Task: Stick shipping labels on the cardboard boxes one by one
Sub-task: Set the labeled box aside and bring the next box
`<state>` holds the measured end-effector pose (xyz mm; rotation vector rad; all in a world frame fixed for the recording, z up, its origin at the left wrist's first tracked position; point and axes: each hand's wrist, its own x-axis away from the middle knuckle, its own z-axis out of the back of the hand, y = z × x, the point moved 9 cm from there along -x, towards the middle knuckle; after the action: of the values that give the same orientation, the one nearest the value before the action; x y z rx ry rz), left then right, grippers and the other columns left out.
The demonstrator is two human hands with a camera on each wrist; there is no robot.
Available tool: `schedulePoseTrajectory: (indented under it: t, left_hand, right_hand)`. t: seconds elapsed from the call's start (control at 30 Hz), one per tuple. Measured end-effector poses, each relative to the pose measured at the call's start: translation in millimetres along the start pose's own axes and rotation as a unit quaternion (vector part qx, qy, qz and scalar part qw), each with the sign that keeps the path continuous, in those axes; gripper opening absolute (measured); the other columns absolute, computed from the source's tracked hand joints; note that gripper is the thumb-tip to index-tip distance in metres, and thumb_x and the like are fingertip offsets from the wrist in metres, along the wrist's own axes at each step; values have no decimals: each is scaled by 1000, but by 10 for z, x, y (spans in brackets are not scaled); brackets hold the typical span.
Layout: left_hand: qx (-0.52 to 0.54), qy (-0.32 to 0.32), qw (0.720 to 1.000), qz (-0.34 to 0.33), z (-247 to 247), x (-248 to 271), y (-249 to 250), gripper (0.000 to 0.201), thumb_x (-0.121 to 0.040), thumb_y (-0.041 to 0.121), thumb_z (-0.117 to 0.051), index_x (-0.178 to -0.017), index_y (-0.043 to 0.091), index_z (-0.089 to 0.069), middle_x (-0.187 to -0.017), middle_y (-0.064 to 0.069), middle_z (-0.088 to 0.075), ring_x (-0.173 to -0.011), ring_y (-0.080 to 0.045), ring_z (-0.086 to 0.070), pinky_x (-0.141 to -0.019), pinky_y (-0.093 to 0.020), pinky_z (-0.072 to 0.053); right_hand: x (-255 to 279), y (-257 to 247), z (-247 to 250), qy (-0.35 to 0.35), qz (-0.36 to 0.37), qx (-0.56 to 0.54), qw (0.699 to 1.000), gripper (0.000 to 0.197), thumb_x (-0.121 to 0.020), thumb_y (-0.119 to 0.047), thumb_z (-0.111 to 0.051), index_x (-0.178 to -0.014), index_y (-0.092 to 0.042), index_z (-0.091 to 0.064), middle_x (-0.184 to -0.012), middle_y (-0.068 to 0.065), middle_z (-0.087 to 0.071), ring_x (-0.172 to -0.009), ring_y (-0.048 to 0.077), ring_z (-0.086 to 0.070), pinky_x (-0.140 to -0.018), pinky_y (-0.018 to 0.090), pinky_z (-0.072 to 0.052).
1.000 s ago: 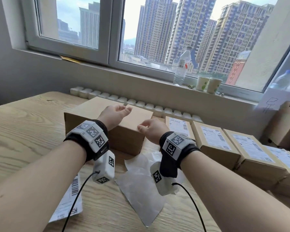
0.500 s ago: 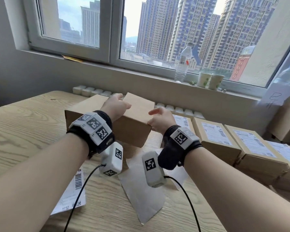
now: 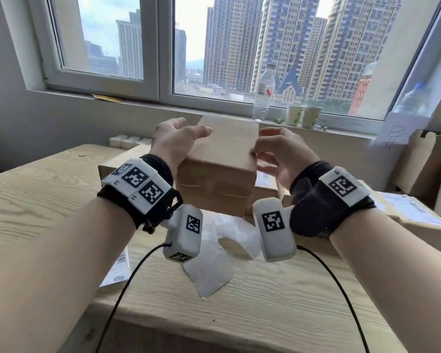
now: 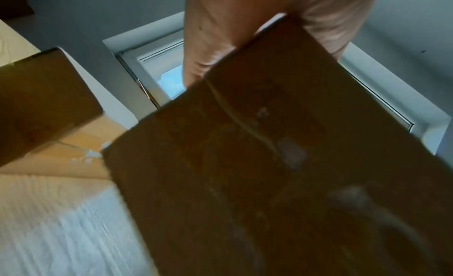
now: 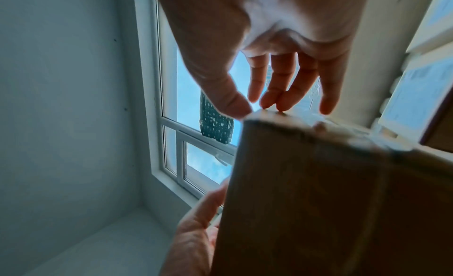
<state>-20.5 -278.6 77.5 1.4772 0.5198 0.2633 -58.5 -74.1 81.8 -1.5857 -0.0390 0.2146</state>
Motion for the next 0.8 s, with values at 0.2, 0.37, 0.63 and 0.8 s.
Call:
schedulePoseTrajectory:
  t: [0.2,0.37,0.63,0.8]
  left_hand:
    - [-6,-97,995,17,-608,433,-45,63,-73,31,-77,-129,14,-53,-123,-5,-59,-91,-14,-52,-64,-23,-40]
    - [-50,-173,984,14,-1202,858,-137,60,-75,26,-76,-129,12,-53,-117,-2,-62,-97,-15,-57,-68,-24,-45]
    - [-106,-253,960,62,-1831,1268,-679,24,-74,23,-76,-95,16,-67,-108,-8,-69,-105,-25,-63,-92,-41,-52]
    - [-128,-261,954,69,-1959,1325,-850,17,-77,21,-74,-91,17,-65,-104,-7,-69,-103,-24,-63,-94,-41,-51]
  right_hand:
    - [501,16,633,9,-7,77,997,30,-74,7,-62,-89,-18,-57,-76,5,-55,-61,13,-47,-61,26,-46]
    - [824,73,1246,59,-12,126,990,35,-71,7,-70,-90,-20,-58,-81,0,-61,-64,9,-52,-57,22,-41]
    - [1059,602,1820,104,-87,123,983,36,-72,12,-66,-86,-20,-57,-75,0,-57,-66,11,-50,-58,25,-38]
    - [1043,821,1970,115,-109,133,978,35,-70,9,-69,-85,-21,-60,-79,2,-59,-76,15,-52,-69,29,-44]
